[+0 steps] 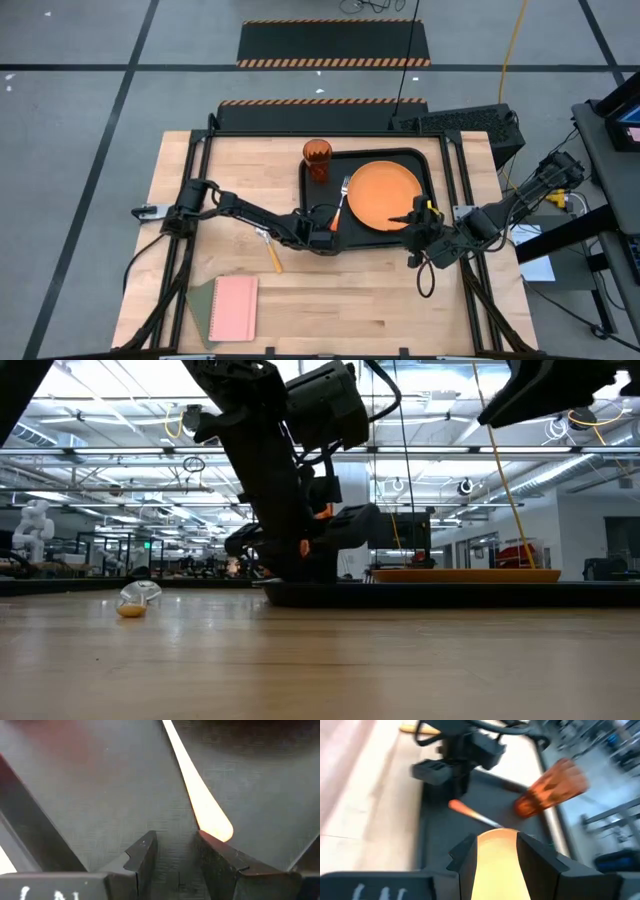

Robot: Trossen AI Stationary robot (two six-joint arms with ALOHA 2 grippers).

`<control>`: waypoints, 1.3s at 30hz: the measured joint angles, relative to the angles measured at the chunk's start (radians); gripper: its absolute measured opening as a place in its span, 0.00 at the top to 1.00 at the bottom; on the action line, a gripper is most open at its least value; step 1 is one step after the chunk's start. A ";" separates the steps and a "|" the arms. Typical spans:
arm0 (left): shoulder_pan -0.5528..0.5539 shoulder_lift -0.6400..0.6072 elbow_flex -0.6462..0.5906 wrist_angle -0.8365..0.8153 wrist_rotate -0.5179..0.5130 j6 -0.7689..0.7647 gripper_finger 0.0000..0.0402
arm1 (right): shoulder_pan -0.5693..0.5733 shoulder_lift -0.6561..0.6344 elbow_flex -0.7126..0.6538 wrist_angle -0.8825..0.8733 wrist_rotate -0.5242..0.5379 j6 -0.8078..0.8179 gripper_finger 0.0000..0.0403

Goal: Pick and place plate/cup/fork/spoon on tray
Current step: Put the orange fork on the black serving tray to the left of the orange plate

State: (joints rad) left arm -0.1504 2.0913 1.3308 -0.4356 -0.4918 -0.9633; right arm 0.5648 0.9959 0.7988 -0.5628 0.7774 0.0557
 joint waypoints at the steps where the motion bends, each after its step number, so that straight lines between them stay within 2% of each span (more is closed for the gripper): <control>1: 0.005 -0.001 0.000 -0.006 0.000 0.004 0.64 | 0.000 0.001 -0.005 0.003 -0.021 0.027 0.68; 8: 0.039 -0.001 0.001 -0.046 0.001 0.073 0.64 | 0.000 0.002 -0.076 -0.001 -0.102 0.189 0.68; 15: 0.073 -0.007 0.002 -0.120 0.003 0.152 0.64 | 0.000 0.003 -0.130 -0.108 -0.160 0.403 0.68; 20: 0.081 -0.053 -0.003 -0.172 0.048 0.211 0.64 | 0.000 0.003 -0.197 -0.133 -0.223 0.498 0.68; 25: 0.079 -0.137 -0.005 -0.213 0.032 0.229 0.64 | 0.000 0.003 -0.226 -0.148 -0.300 0.558 0.68; 29: 0.087 -0.179 -0.004 -0.187 0.020 0.209 0.64 | 0.000 0.003 -0.231 -0.200 -0.419 0.595 0.68; 31: 0.094 -0.195 -0.005 -0.118 0.014 0.178 0.64 | 0.000 0.003 -0.231 -0.239 -0.466 0.613 0.68; 36: 0.102 -0.193 -0.003 0.064 0.024 0.224 0.64 | 0.000 0.003 -0.231 -0.343 -0.494 0.660 0.68; 39: 0.109 -0.179 -0.003 0.090 0.030 0.208 0.64 | 0.000 0.003 -0.231 -0.361 -0.493 0.666 0.68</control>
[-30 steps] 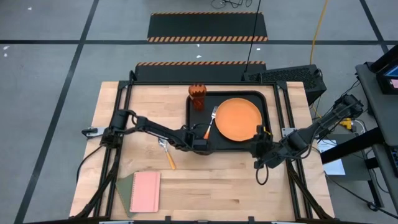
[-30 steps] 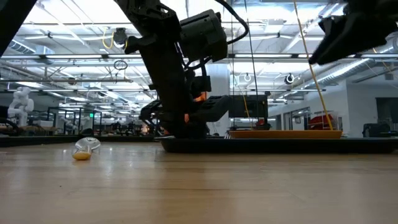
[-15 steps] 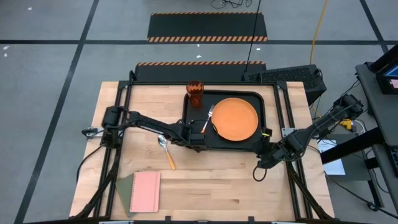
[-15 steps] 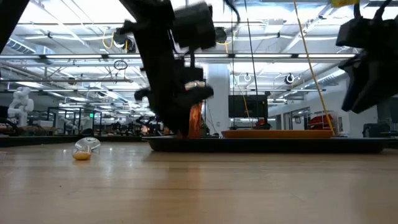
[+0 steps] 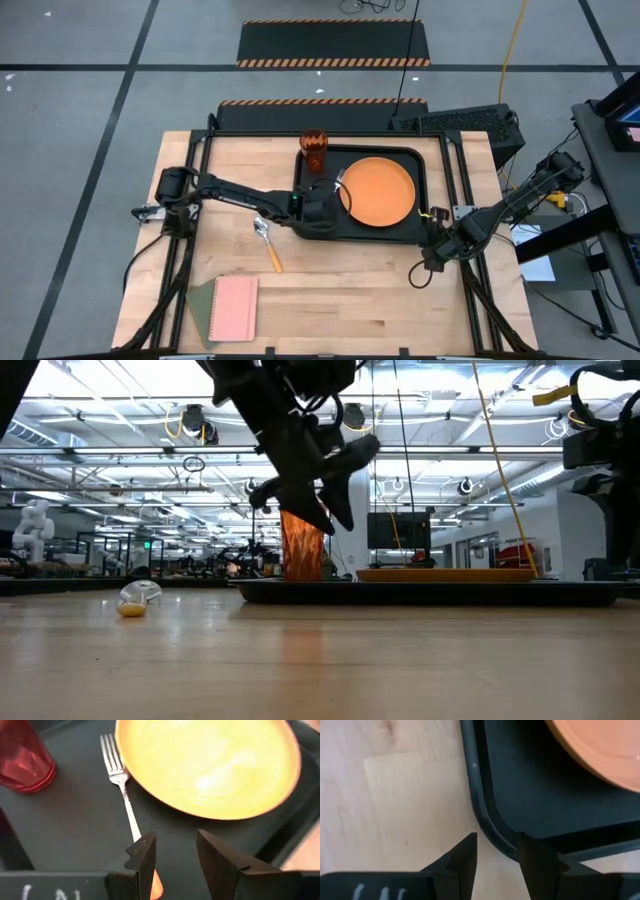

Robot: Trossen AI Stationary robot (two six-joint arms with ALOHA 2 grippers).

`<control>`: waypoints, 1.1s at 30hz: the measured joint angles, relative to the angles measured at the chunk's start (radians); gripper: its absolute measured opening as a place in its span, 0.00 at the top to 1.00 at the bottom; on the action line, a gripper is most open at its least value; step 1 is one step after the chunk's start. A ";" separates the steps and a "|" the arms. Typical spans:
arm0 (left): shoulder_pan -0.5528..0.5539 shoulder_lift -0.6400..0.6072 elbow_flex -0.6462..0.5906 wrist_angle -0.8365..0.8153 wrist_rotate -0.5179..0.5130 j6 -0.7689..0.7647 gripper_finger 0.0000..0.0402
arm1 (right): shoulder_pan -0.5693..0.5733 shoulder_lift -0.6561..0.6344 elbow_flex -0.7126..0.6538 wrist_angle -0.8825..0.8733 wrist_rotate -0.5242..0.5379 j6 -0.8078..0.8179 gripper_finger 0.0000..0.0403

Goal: Pick and place plate/cup/fork/spoon on tray
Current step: Put the orange fork on the black serving tray to the left of the orange plate

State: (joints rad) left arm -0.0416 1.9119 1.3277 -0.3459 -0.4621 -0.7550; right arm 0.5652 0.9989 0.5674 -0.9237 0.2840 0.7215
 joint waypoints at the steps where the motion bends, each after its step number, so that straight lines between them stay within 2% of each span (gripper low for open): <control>1: 0.004 0.005 0.000 -0.003 0.001 -0.007 0.64 | 0.000 0.000 0.000 0.002 0.001 -0.001 0.68; 9: 0.027 0.084 0.000 0.007 0.017 -0.048 0.62 | 0.000 0.000 0.000 0.009 0.030 -0.031 0.68; 21: 0.067 0.161 0.001 0.072 -0.053 -0.075 0.45 | 0.000 -0.001 0.000 0.019 0.032 -0.036 0.68; 33: 0.081 0.169 0.001 0.090 -0.089 -0.048 0.44 | 0.000 -0.001 0.000 0.029 0.054 -0.043 0.68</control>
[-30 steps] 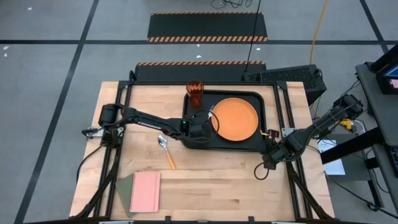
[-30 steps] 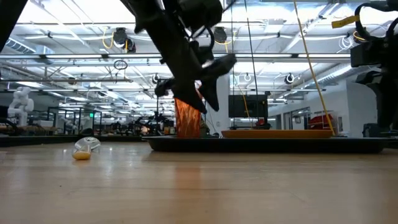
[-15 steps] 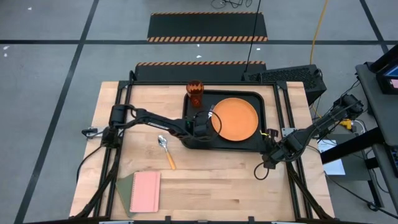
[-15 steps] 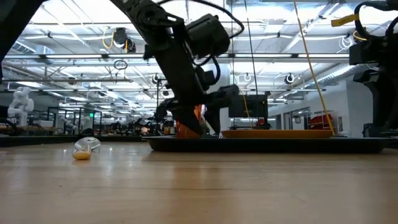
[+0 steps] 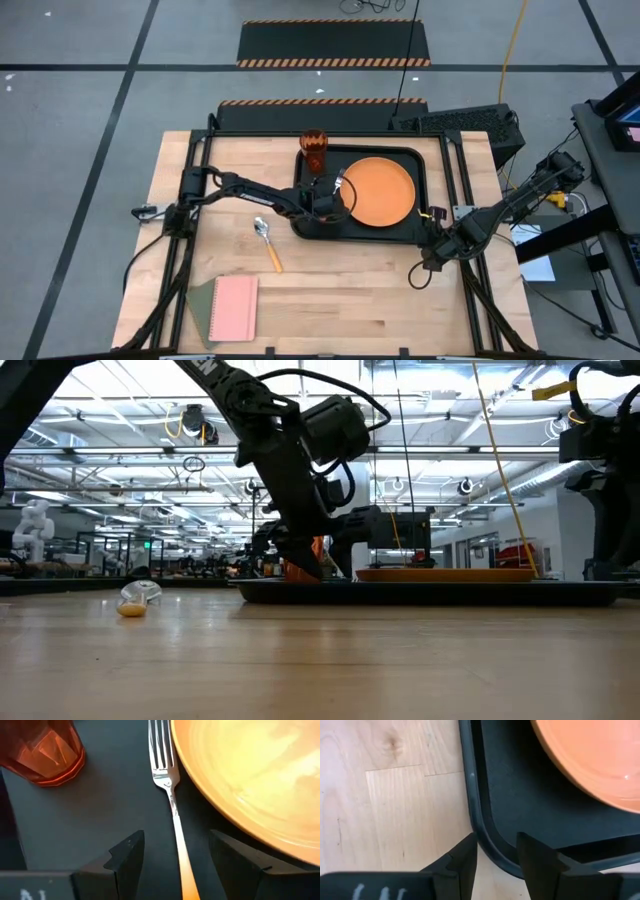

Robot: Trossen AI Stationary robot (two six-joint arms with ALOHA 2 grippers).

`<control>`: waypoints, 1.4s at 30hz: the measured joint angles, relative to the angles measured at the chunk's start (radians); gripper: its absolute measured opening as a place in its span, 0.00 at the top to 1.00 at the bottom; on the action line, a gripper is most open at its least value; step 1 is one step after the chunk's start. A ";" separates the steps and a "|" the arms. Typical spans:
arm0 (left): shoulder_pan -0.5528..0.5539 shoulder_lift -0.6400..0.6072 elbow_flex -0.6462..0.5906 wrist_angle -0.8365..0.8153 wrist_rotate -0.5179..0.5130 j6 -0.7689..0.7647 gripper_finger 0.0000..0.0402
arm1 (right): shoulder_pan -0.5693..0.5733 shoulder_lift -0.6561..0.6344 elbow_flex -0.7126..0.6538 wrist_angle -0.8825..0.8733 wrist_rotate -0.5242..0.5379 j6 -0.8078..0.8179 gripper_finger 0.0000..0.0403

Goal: Pick and place plate/cup/fork/spoon on tray
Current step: Put the orange fork on the black serving tray to the left of the orange plate

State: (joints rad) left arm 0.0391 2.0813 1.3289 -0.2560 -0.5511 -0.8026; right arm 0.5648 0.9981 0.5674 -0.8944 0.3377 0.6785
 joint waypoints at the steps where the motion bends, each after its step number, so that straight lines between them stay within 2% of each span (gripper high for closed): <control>1: 0.000 0.005 0.001 0.007 0.000 -0.004 0.44 | 0.000 0.000 0.000 0.000 0.000 -0.001 0.68; 14: -0.007 0.062 0.001 0.048 -0.034 -0.048 0.46 | 0.000 -0.002 0.000 0.002 0.000 -0.010 0.68; 32: -0.006 0.063 0.000 0.053 -0.045 -0.031 0.94 | 0.000 -0.002 0.001 0.002 0.001 -0.013 0.68; 36: -0.006 0.063 0.000 0.054 -0.049 -0.040 0.97 | 0.000 -0.002 0.001 0.003 0.001 -0.011 0.68; 42: -0.008 0.063 0.000 0.052 -0.051 -0.073 0.94 | 0.000 -0.002 0.001 0.003 0.001 -0.010 0.68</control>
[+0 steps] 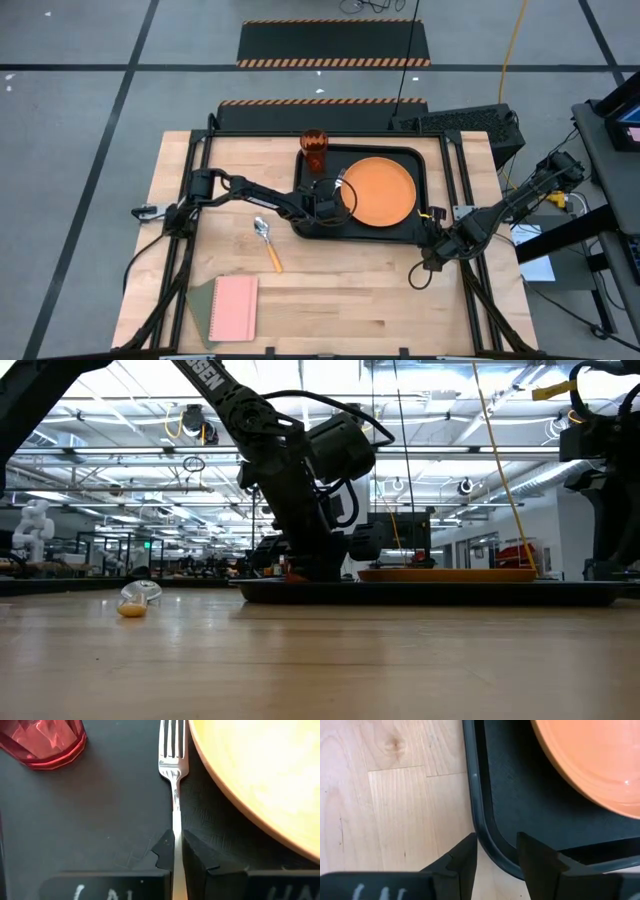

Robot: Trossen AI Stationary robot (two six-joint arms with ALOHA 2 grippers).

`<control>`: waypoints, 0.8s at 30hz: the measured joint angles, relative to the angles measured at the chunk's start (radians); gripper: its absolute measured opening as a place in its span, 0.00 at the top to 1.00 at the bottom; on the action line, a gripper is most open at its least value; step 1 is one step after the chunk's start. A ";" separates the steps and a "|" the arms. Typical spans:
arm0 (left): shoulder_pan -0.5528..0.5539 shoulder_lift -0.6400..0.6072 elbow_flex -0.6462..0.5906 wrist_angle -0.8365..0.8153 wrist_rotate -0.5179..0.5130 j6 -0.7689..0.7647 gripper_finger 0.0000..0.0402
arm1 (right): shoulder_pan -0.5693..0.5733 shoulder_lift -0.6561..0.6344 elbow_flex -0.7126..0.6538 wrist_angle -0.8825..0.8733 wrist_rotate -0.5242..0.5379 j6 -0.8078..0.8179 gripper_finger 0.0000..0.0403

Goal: Pick and place plate/cup/fork/spoon on tray
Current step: Put the orange fork on the black serving tray to the left of the orange plate

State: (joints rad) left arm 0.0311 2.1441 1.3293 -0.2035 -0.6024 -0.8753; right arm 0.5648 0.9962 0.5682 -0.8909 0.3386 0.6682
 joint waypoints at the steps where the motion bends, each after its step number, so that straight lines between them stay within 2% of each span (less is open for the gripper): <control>1: 0.000 0.000 0.000 0.000 -0.001 -0.003 0.94 | 0.000 0.000 0.000 0.001 0.000 0.000 0.68; 5: 0.000 -0.007 0.000 -0.004 -0.004 -0.027 0.97 | 0.000 0.000 0.000 0.012 0.000 -0.010 0.68; 15: 0.000 -0.051 -0.001 -0.016 -0.047 -0.108 0.96 | 0.000 0.000 0.000 0.048 0.000 -0.107 0.68; 24: -0.010 -0.051 -0.001 -0.068 -0.109 -0.298 0.96 | 0.000 0.000 0.000 0.069 0.006 -0.134 0.68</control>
State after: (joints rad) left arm 0.0208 2.0933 1.3285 -0.2714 -0.7115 -1.1732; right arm 0.5648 0.9962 0.5682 -0.8220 0.3448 0.5339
